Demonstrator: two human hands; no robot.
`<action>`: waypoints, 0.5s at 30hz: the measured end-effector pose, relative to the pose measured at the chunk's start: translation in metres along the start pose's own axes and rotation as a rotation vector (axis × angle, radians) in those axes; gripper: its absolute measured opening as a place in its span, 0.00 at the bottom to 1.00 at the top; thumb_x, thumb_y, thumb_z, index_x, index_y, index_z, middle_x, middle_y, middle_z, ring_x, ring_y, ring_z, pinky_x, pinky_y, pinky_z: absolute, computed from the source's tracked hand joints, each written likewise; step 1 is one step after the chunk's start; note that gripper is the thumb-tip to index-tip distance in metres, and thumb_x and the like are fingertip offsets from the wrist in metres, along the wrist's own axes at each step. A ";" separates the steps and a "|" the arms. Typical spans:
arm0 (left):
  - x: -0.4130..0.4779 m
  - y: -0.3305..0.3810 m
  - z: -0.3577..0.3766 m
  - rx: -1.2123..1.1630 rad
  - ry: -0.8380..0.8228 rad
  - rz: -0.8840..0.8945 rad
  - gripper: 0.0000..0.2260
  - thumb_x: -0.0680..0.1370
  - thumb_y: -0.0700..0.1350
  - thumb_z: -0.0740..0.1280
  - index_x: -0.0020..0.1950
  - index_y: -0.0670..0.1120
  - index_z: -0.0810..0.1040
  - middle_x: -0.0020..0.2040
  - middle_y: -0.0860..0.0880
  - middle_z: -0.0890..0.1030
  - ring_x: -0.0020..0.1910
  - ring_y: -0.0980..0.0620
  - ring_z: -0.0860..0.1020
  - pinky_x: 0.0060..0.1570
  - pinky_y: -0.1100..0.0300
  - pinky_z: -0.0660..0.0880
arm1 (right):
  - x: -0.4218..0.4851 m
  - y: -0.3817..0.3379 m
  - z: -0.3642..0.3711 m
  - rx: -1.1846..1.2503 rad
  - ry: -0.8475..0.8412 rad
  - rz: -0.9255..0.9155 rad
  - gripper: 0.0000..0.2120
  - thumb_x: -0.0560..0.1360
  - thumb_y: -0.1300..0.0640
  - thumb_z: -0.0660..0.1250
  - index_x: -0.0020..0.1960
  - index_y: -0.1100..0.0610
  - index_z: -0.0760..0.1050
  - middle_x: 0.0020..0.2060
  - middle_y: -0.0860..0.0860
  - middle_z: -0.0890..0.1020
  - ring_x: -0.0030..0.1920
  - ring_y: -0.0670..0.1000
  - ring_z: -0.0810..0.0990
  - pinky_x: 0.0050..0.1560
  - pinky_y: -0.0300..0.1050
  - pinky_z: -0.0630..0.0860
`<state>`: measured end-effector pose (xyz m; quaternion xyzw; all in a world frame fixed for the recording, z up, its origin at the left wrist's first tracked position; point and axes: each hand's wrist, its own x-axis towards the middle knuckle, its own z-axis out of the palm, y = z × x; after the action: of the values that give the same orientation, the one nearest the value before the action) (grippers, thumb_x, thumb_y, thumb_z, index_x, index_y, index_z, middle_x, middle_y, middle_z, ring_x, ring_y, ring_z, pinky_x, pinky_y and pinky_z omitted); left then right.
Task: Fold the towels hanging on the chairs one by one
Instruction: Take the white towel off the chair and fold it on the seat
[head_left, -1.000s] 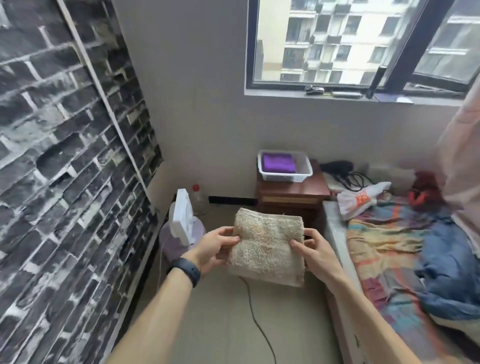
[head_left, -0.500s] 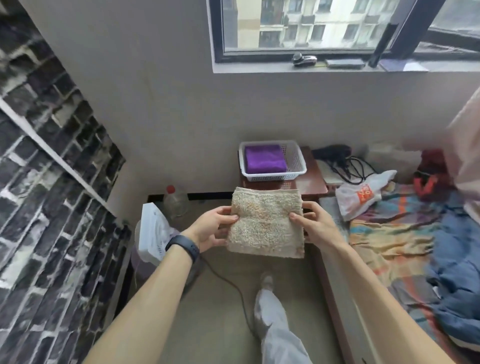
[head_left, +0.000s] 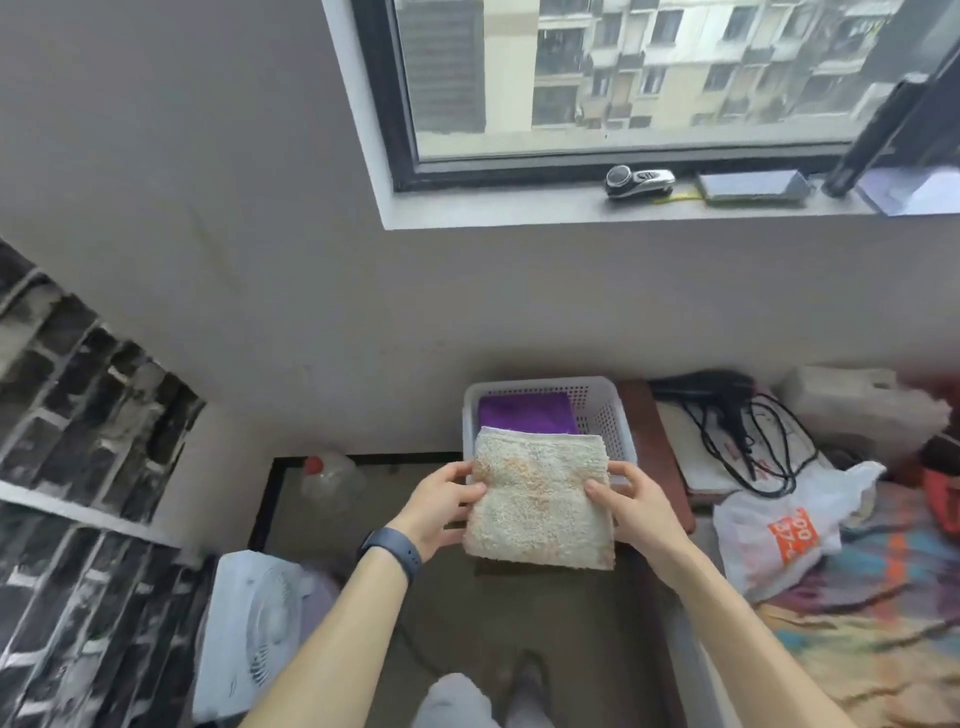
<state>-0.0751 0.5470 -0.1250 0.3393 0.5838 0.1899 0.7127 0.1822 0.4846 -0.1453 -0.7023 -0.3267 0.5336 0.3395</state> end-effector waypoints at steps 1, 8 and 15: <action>0.015 0.006 0.002 0.005 0.020 -0.008 0.12 0.80 0.41 0.66 0.61 0.53 0.77 0.53 0.48 0.85 0.51 0.48 0.84 0.48 0.52 0.80 | 0.016 -0.003 0.000 -0.012 0.004 0.012 0.13 0.75 0.48 0.72 0.59 0.44 0.76 0.50 0.50 0.85 0.48 0.49 0.86 0.54 0.59 0.82; 0.125 0.026 0.007 0.276 0.110 -0.023 0.09 0.78 0.47 0.66 0.58 0.50 0.77 0.56 0.47 0.82 0.53 0.47 0.81 0.58 0.48 0.78 | 0.119 -0.019 0.006 -0.202 0.088 0.057 0.15 0.80 0.50 0.67 0.65 0.49 0.72 0.51 0.48 0.82 0.47 0.44 0.82 0.34 0.32 0.74; 0.196 0.036 0.002 0.552 0.171 -0.038 0.08 0.82 0.48 0.61 0.60 0.50 0.74 0.57 0.48 0.80 0.59 0.45 0.78 0.57 0.55 0.74 | 0.196 -0.014 0.021 -0.270 0.071 0.126 0.20 0.79 0.47 0.67 0.69 0.49 0.72 0.55 0.46 0.82 0.53 0.48 0.82 0.54 0.54 0.82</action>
<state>-0.0209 0.7021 -0.2373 0.4921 0.6777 0.0382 0.5450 0.2030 0.6558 -0.2419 -0.7791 -0.3386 0.4800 0.2190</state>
